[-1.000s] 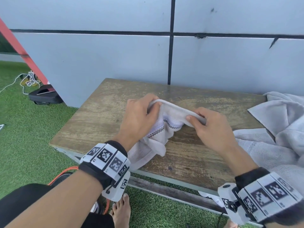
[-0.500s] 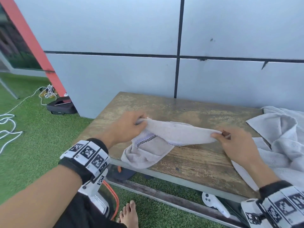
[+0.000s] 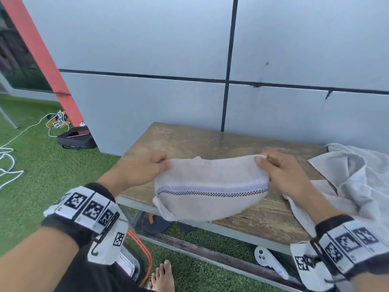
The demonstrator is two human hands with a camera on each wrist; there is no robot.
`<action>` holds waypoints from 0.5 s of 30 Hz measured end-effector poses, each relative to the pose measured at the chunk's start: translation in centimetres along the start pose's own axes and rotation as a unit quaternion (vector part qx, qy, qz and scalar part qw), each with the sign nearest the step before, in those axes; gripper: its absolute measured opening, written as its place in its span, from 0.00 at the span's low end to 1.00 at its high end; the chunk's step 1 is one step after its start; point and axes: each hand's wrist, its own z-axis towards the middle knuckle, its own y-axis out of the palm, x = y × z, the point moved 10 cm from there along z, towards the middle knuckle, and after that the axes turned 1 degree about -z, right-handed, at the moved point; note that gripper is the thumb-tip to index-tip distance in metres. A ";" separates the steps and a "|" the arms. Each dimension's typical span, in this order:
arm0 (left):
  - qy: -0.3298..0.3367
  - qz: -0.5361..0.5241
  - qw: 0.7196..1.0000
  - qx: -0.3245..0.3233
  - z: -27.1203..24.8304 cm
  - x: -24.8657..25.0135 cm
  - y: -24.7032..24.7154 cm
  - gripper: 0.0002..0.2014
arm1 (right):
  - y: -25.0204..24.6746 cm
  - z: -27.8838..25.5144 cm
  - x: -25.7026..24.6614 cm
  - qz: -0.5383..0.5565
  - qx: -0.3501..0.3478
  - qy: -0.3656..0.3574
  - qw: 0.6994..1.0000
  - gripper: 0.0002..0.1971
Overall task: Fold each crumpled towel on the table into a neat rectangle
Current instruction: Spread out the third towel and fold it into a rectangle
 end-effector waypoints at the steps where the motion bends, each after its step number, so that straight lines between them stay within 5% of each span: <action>1: -0.017 0.046 0.999 -0.019 0.1 -0.7 0.8 0.13 | 1.1 0.1 0.8 -0.021 -0.017 0.015 1.000 0.14; 4: -0.028 0.196 0.980 -0.032 0.3 -1.9 2.8 0.10 | 4.3 0.2 2.5 -0.103 -0.059 0.033 0.992 0.15; 7: -0.052 0.151 0.986 -0.056 0.7 -3.6 5.9 0.05 | 8.1 0.4 2.7 -0.160 -0.120 0.010 0.980 0.14; 15: 0.022 0.114 0.988 -0.102 1.7 -1.4 10.6 0.16 | 14.7 -0.8 2.0 -0.209 -0.260 -0.005 0.943 0.21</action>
